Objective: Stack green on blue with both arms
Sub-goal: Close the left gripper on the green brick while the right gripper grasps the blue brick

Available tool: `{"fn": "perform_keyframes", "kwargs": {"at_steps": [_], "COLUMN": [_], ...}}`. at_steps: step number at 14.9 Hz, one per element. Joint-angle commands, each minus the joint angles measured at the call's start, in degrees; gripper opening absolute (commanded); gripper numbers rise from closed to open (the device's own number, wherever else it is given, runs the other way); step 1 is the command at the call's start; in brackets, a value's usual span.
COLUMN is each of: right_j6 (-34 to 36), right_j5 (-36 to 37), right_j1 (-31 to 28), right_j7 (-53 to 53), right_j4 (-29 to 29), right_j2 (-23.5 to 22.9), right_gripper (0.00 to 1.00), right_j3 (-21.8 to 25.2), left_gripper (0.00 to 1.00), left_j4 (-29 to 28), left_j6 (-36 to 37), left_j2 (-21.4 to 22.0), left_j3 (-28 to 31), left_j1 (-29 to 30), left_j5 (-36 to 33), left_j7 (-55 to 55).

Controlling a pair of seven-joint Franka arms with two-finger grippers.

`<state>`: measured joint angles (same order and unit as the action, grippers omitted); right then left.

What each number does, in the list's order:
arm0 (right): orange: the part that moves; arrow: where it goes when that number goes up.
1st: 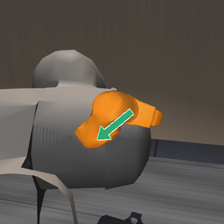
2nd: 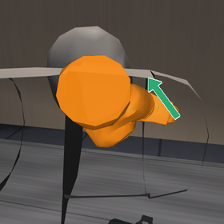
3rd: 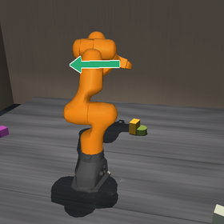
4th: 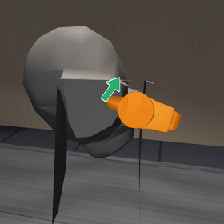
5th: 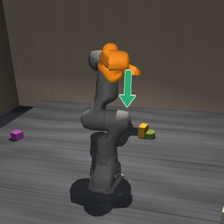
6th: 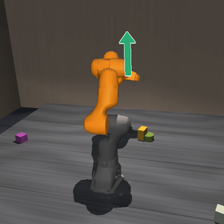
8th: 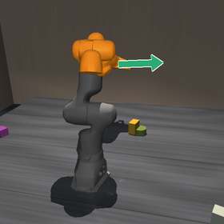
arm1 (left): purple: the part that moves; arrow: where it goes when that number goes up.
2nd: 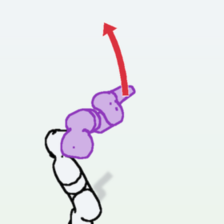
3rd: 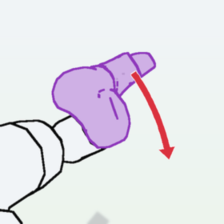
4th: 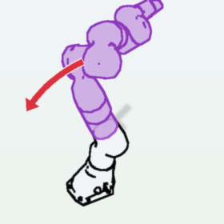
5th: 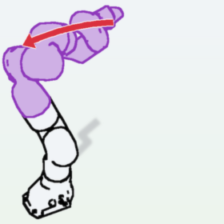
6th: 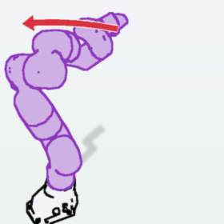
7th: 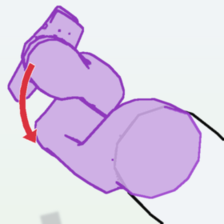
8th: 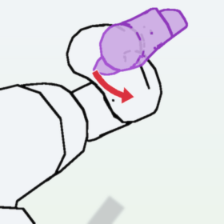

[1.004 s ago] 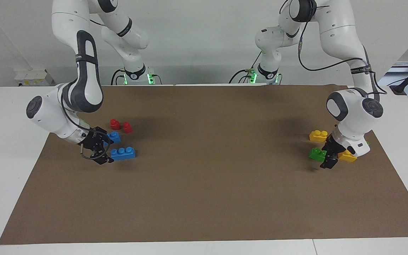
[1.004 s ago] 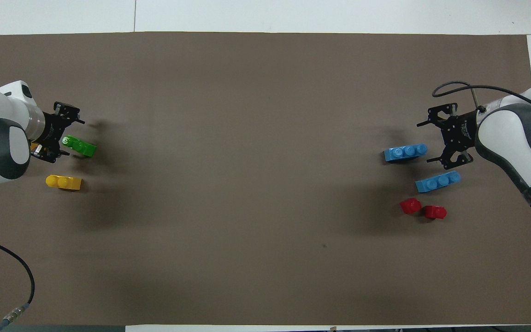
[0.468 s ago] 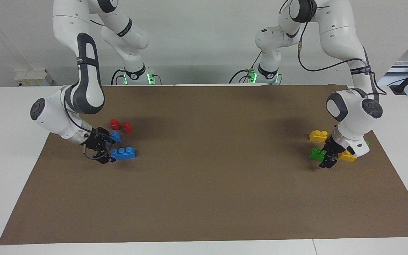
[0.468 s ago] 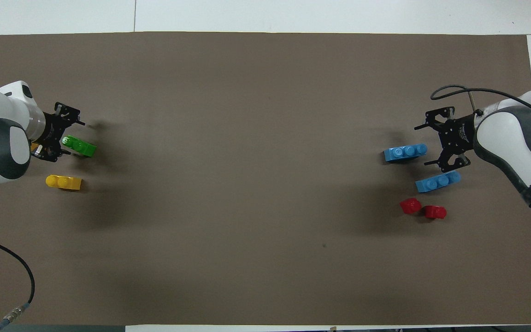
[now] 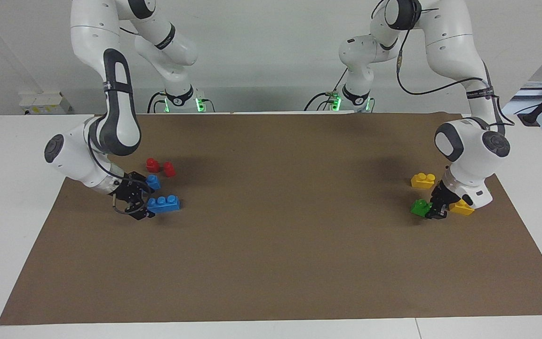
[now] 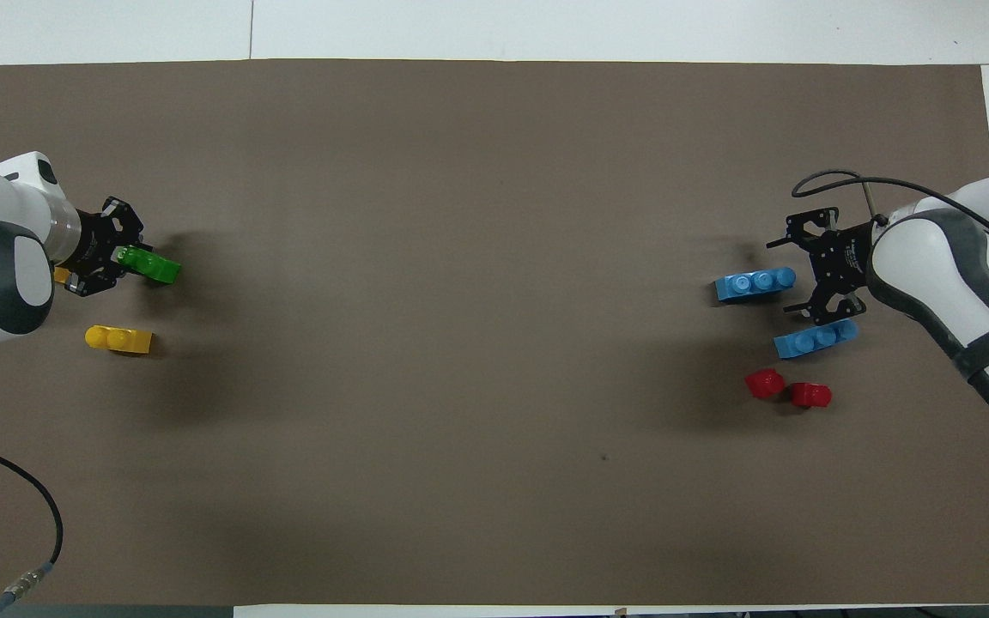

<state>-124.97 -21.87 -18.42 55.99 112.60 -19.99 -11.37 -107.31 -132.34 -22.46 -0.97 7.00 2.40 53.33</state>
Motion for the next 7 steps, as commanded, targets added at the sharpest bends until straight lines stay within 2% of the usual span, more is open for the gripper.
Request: {"fn": "perform_keyframes", "kwargs": {"at_steps": [1,4,5,7], "right_j6": [-2.12,-2.12,-1.95,-1.60], "right_j5": [-1.95,-3.18,-3.18,-3.27], "right_j1": [-0.92,-1.27,-1.27,-1.36], "right_j7": [-2.55,-2.47,-2.47,-2.47], "right_j4": [1.22,1.31,1.22,1.13], "right_j2": [-0.31,-0.31,-0.31,-0.31], "right_gripper": [1.00,0.99,0.92,0.71], "right_j3": [-0.41,-0.41,-0.41,-0.41], "left_gripper": [0.00,0.00,0.00,0.00], "left_j4": [0.08,0.96,1.39,2.54], "left_j6": [-0.99,0.50,1.20,3.48], "left_j2": [-0.31,-0.22,-0.13,0.39], "left_j3": [-0.26,-0.18,-0.26,-0.26], "left_j1": [0.21,-0.41,-0.50,-0.50], "left_j5": [0.15,0.15,0.24,0.24], "left_j7": [-0.95,-0.69,-0.51,-0.42]}}
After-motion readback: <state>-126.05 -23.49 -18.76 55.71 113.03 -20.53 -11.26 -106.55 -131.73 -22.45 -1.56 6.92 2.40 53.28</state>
